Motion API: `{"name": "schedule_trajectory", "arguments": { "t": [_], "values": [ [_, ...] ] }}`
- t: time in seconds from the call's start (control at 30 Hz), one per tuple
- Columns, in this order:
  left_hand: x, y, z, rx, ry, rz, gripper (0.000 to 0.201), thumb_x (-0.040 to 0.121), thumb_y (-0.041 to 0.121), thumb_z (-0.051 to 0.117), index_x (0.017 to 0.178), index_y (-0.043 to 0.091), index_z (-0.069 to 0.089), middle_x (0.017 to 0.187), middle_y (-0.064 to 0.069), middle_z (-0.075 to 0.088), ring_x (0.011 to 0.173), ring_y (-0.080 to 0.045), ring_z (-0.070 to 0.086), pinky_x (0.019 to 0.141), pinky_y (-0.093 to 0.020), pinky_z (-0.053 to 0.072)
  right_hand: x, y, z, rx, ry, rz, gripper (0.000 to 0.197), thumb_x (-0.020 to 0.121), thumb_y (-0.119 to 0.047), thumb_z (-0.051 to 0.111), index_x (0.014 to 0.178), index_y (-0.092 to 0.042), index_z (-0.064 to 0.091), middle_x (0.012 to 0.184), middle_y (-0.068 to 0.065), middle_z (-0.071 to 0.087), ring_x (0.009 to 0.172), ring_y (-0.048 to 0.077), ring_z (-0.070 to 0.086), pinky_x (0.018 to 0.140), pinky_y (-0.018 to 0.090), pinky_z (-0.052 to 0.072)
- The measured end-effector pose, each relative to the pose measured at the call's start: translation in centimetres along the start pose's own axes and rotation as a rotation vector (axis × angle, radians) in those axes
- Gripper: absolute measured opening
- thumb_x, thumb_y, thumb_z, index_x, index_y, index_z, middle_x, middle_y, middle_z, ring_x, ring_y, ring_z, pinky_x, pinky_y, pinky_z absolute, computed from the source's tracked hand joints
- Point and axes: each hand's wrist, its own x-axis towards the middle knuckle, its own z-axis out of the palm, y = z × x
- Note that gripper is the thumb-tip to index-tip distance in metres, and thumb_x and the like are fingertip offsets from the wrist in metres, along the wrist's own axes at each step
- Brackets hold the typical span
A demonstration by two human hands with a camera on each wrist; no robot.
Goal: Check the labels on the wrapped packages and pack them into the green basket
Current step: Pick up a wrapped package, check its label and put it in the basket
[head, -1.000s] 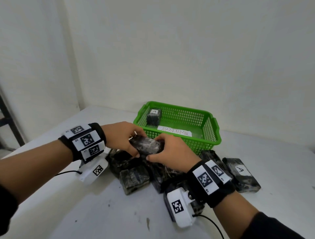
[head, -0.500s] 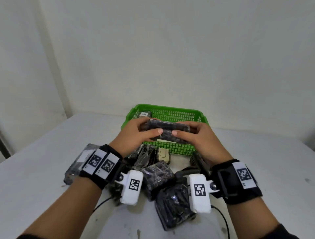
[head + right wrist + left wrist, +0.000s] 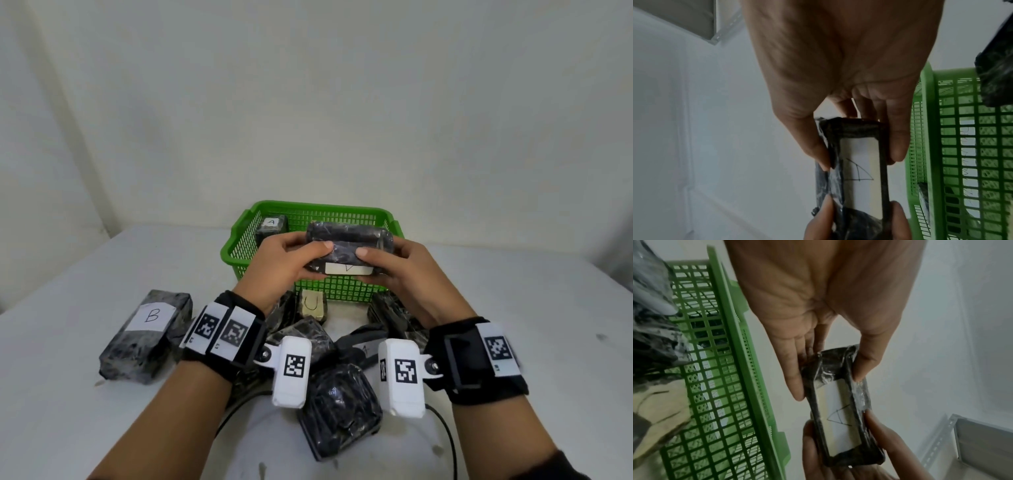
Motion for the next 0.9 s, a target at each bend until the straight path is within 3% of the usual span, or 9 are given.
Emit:
{"name": "schedule_trajectory", "arguments": {
  "t": [0.1, 0.23, 0.4, 0.5, 0.6, 0.73, 0.83, 0.9],
  "values": [
    [0.0, -0.1, 0.1, -0.047, -0.069, -0.047, 0.036, 0.089, 0.021, 0.07, 0.118, 0.0, 0.067, 0.114, -0.017, 0.073, 0.107, -0.031, 0.071, 0.088, -0.04, 0.06, 0.0, 0.1, -0.4, -0.016, 0.011, -0.014, 0.038, 0.087, -0.011, 0.081, 0.123, -0.004, 0.071, 0.116, 0.013, 0.078, 0.111, 0.032, 0.075, 0.098, 0.052, 0.059],
    [-0.2, -0.7, 0.2, -0.035, -0.041, -0.005, 0.043, 0.08, 0.023, 0.076, 0.115, -0.001, 0.068, 0.111, -0.016, 0.074, 0.106, -0.03, 0.071, 0.091, -0.044, 0.057, -0.3, 0.2, -0.4, -0.05, 0.026, -0.026, 0.048, 0.075, -0.022, 0.087, 0.118, -0.006, 0.074, 0.113, 0.013, 0.079, 0.107, 0.033, 0.076, 0.101, 0.058, 0.057],
    [-0.6, -0.7, 0.3, -0.044, -0.075, 0.017, 0.058, 0.07, 0.027, 0.08, 0.119, -0.001, 0.066, 0.113, -0.014, 0.074, 0.105, -0.027, 0.072, 0.091, -0.042, 0.057, -1.0, -0.5, -0.2, -0.019, 0.027, -0.042, 0.052, 0.071, -0.034, 0.087, 0.114, -0.007, 0.078, 0.109, 0.014, 0.08, 0.104, 0.033, 0.077, 0.103, 0.055, 0.056],
    [-0.6, -0.8, 0.3, -0.053, -0.056, 0.021, 0.049, 0.076, 0.021, 0.079, 0.118, -0.001, 0.067, 0.112, -0.015, 0.074, 0.104, -0.028, 0.072, 0.09, -0.042, 0.057, -1.1, -0.6, 0.0, -0.033, 0.043, -0.061, 0.047, 0.072, -0.033, 0.087, 0.111, -0.008, 0.079, 0.106, 0.013, 0.081, 0.102, 0.031, 0.078, 0.104, 0.052, 0.056],
    [-0.5, -1.0, 0.1, -0.063, -0.023, 0.039, 0.033, 0.085, 0.01, 0.074, 0.116, -0.001, 0.067, 0.112, -0.016, 0.074, 0.105, -0.03, 0.071, 0.088, -0.041, 0.058, -1.0, -0.2, -0.1, -0.021, 0.017, -0.057, 0.046, 0.079, -0.018, 0.088, 0.122, -0.008, 0.074, 0.116, 0.013, 0.078, 0.109, 0.03, 0.076, 0.104, 0.049, 0.056],
    [-0.8, -0.9, 0.2, -0.141, -0.09, 0.016, 0.048, 0.079, 0.015, 0.076, 0.121, -0.003, 0.064, 0.118, -0.018, 0.071, 0.111, -0.03, 0.069, 0.088, -0.038, 0.06, -1.0, -0.1, -0.6, -0.025, 0.058, -0.096, 0.039, 0.084, -0.002, 0.081, 0.122, -0.006, 0.073, 0.116, 0.014, 0.078, 0.109, 0.03, 0.076, 0.106, 0.05, 0.055],
    [-0.8, -1.2, 0.5, -0.092, -0.042, 0.057, 0.042, 0.079, 0.014, 0.079, 0.117, -0.001, 0.067, 0.114, -0.018, 0.073, 0.107, -0.032, 0.07, 0.088, -0.043, 0.059, -1.3, -0.3, -0.8, -0.039, 0.059, -0.117, 0.04, 0.08, -0.007, 0.086, 0.119, -0.007, 0.075, 0.113, 0.014, 0.079, 0.11, 0.031, 0.075, 0.107, 0.051, 0.054],
    [-0.8, -1.2, 0.7, -0.103, -0.028, 0.066, 0.04, 0.076, 0.014, 0.076, 0.113, 0.0, 0.068, 0.113, -0.019, 0.073, 0.106, -0.032, 0.071, 0.086, -0.041, 0.06, -1.4, -0.6, -0.7, -0.047, 0.038, -0.12, 0.048, 0.072, -0.021, 0.09, 0.117, -0.011, 0.077, 0.113, 0.011, 0.079, 0.111, 0.03, 0.075, 0.106, 0.049, 0.055]
  ]
}}
